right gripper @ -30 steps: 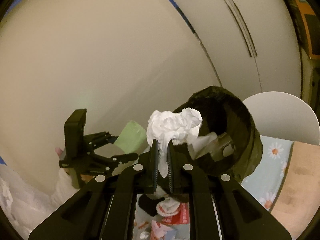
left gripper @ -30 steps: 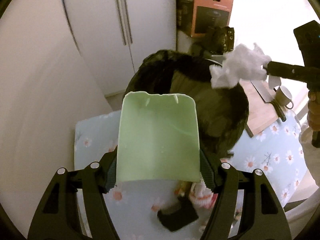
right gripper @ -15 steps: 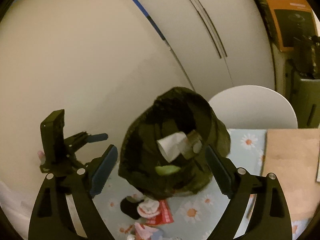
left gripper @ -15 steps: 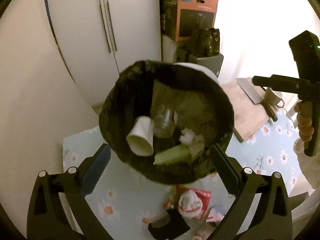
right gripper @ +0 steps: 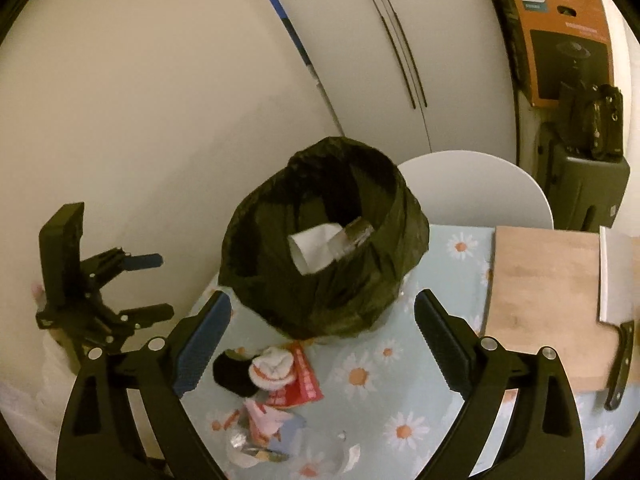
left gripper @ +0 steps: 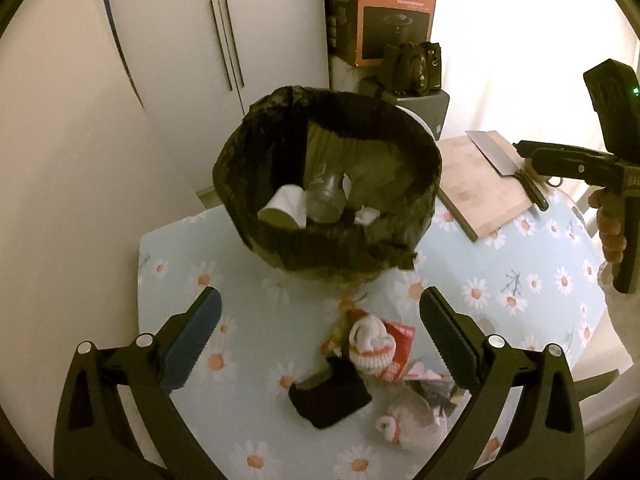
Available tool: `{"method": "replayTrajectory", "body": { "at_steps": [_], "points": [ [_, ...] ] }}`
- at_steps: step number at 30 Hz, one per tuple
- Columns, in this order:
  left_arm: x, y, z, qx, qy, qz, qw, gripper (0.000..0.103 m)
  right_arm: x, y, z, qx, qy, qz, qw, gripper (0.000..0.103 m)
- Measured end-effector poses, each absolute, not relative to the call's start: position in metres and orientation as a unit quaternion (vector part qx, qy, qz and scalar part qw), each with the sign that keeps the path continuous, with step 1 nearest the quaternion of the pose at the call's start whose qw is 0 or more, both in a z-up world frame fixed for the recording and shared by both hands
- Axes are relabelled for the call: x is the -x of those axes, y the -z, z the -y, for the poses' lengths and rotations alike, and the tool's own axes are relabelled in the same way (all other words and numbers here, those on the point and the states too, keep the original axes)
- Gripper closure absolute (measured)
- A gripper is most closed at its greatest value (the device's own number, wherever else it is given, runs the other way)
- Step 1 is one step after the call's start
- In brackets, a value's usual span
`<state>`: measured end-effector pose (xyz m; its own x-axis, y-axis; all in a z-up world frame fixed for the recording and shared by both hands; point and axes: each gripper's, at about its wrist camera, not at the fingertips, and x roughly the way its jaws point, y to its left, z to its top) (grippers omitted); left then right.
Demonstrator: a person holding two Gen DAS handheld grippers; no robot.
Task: Collect trash
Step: 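Open both grippers over the bin, dropping the green piece and tissue, then move both grippers down toward the black sock and clear plastic cup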
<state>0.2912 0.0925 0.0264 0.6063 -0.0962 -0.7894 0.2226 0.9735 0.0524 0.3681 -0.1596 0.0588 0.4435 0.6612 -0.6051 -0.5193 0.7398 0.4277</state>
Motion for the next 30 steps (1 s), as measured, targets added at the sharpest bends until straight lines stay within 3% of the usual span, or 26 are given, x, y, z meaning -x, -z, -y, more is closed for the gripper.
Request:
{"method": "replayTrajectory", "body": {
  "at_steps": [30],
  "points": [
    [-0.199, 0.045, -0.118, 0.003, 0.040, -0.504, 0.863, 0.006, -0.262, -0.022, 0.144, -0.012, -0.367, -0.452, 0.813, 0.014]
  ]
}}
